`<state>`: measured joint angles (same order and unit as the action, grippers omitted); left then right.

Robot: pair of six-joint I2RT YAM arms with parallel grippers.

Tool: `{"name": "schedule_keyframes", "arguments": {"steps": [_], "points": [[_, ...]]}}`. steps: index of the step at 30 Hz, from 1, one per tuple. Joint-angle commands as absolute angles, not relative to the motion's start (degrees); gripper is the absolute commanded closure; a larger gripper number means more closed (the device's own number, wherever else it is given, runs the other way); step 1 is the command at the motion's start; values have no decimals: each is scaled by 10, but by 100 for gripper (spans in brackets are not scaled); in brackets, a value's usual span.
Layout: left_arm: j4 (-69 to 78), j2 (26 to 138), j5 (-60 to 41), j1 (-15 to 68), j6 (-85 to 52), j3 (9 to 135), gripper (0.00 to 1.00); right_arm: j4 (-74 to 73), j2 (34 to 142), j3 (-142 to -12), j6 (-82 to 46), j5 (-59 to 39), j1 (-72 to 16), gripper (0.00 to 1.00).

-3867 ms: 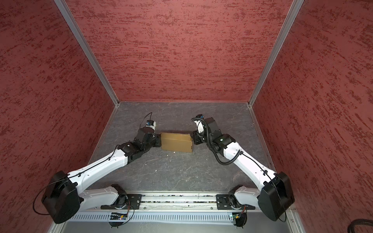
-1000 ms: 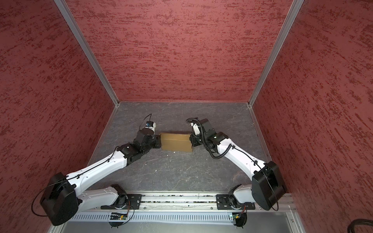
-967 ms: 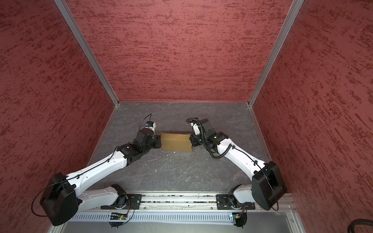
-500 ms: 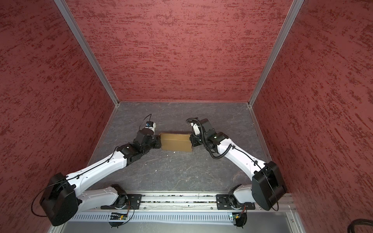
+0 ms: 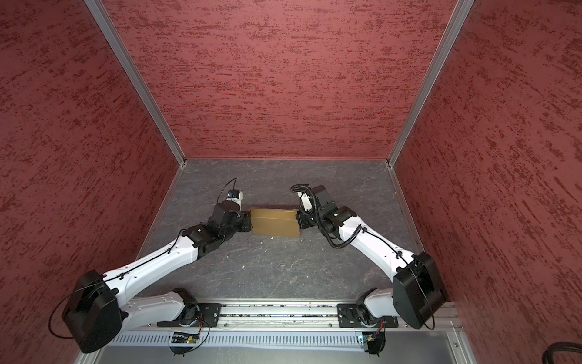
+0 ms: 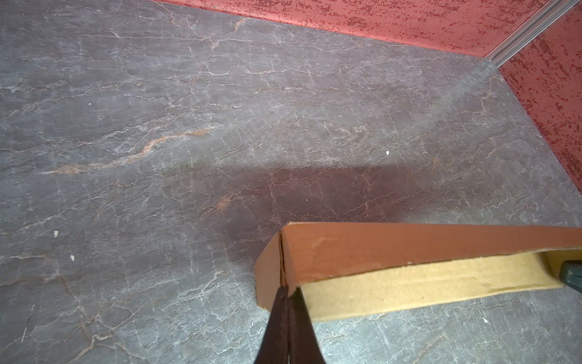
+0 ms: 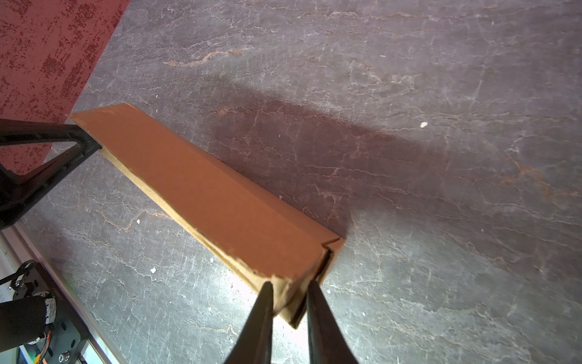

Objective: Fold the paper box

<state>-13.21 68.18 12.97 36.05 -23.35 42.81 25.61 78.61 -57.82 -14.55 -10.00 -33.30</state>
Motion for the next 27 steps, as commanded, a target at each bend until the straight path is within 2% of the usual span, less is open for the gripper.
{"name": "schedule_keyframes", "arguments": {"steps": [1,27], "points": [[-166,684,122,365,-236,414,100,260,769,-590,-146,-83,-336,79],[-167,682,125,367,-236,411,100,269,768,-592,-149,-62,-336,80]]}}
